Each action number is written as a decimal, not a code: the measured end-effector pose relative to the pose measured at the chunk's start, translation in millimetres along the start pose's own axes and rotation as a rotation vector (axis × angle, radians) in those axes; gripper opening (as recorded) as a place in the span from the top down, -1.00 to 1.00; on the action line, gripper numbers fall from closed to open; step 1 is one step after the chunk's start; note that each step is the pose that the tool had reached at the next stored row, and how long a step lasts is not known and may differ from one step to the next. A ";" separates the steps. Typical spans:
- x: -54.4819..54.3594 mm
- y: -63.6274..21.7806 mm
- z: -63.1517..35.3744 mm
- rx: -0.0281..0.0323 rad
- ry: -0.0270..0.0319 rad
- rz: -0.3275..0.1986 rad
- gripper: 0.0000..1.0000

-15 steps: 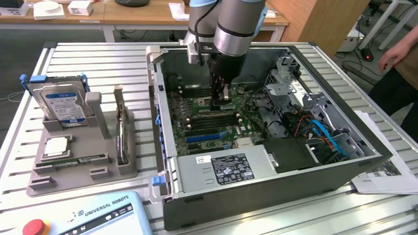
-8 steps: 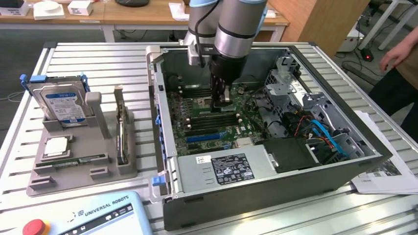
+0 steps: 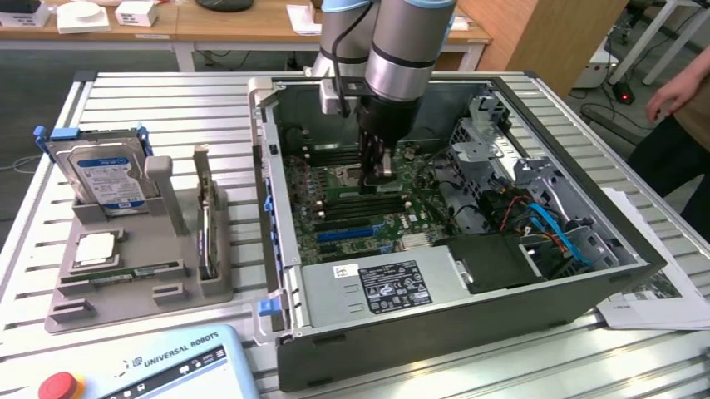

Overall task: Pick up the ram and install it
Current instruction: 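Insert the ram into the slot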

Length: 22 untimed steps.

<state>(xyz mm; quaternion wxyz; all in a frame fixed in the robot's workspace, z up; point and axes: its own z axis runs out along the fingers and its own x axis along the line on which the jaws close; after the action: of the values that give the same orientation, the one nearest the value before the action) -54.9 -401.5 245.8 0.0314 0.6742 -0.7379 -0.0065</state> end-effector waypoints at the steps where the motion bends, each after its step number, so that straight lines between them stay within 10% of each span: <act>1: 0.0 0.0 0.0 0.0000 0.0001 0.000 0.73; 22: 0.5 -3.2 0.0 0.0002 0.0003 -0.005 0.73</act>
<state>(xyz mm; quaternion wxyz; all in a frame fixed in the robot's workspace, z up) -51.7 -402.3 245.7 0.0314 0.6760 -0.7362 -0.0064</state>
